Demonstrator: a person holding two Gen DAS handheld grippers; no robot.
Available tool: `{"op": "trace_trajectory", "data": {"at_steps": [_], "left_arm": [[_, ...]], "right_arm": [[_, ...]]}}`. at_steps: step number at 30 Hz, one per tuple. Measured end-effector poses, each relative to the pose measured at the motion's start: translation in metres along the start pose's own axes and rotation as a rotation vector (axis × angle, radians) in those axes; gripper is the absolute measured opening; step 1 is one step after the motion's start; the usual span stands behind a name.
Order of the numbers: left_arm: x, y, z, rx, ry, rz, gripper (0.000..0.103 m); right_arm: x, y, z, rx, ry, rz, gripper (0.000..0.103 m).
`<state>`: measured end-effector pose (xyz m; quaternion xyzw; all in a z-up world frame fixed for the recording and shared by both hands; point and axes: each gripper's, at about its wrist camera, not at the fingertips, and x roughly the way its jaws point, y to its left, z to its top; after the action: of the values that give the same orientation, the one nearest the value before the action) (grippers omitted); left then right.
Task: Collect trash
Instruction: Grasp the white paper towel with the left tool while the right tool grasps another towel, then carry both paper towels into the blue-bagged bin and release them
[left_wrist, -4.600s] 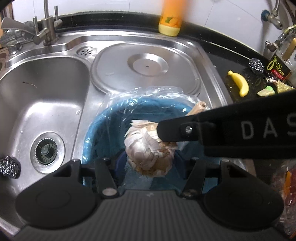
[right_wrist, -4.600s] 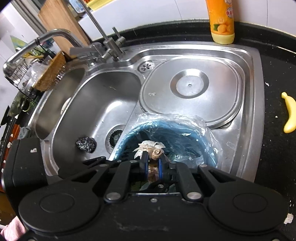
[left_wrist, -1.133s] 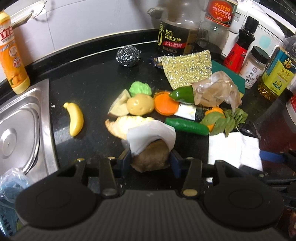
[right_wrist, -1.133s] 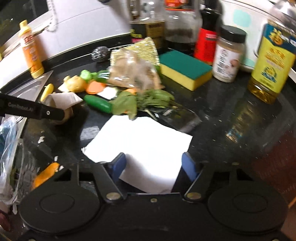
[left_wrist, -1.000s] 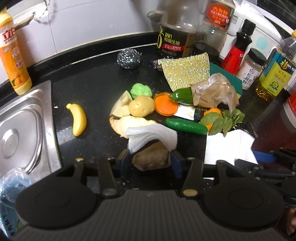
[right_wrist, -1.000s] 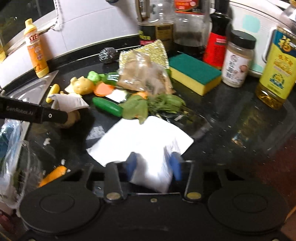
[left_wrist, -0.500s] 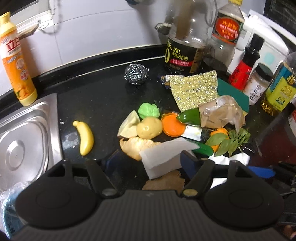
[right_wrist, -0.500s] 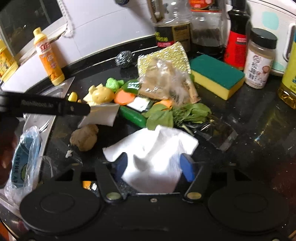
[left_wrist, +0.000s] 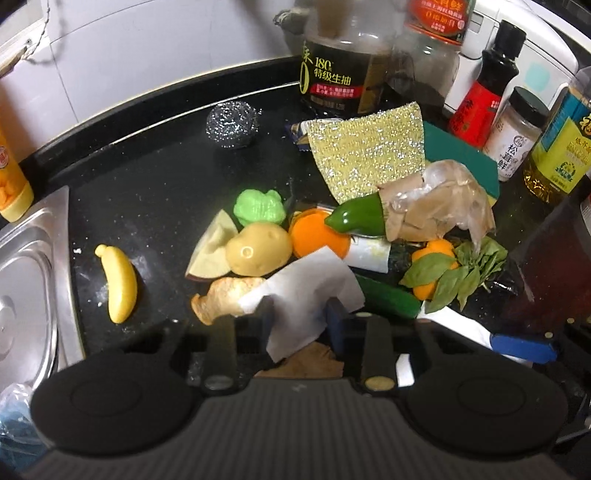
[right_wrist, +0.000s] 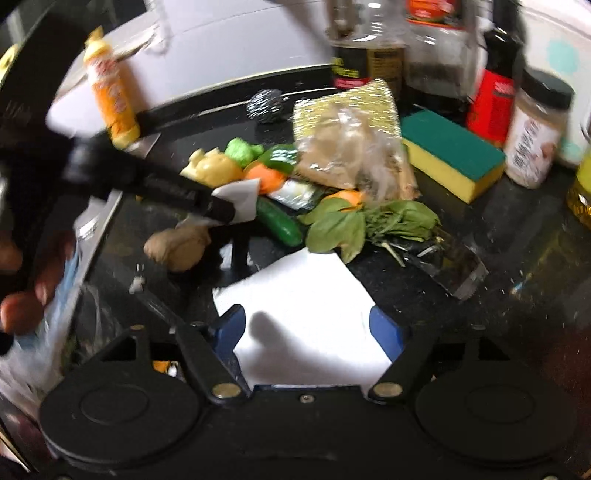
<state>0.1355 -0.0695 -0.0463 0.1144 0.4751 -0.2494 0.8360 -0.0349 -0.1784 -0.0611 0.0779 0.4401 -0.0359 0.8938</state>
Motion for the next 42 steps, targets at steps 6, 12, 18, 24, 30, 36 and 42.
{"op": "trace_trajectory", "data": {"at_steps": [6,12,18,24,30,36,42], "left_arm": [[-0.003,0.001,-0.002,0.007,-0.02,0.004,0.009],[-0.019,0.007,0.0,-0.026,-0.066,-0.002,0.007],[-0.044,0.008,-0.004,-0.033,-0.112,-0.035,0.007],[-0.065,0.017,-0.006,-0.07,-0.152,-0.047,0.007],[-0.09,0.033,-0.015,-0.116,-0.194,-0.044,0.007],[-0.115,0.058,-0.034,-0.165,-0.228,-0.006,0.007],[-0.145,0.1,-0.067,-0.241,-0.26,0.068,0.007]], "right_arm": [[0.003,0.018,-0.003,-0.11,-0.009,-0.063,0.043],[0.003,0.002,0.006,-0.036,-0.007,-0.056,0.01],[-0.009,-0.022,0.012,0.102,-0.014,0.0,0.01],[-0.027,-0.038,0.026,0.191,-0.048,0.05,0.01],[-0.048,-0.031,0.044,0.195,-0.103,0.099,0.01],[-0.053,0.0,0.062,0.144,-0.124,0.161,0.01],[-0.059,0.055,0.079,0.057,-0.135,0.258,0.01]]}}
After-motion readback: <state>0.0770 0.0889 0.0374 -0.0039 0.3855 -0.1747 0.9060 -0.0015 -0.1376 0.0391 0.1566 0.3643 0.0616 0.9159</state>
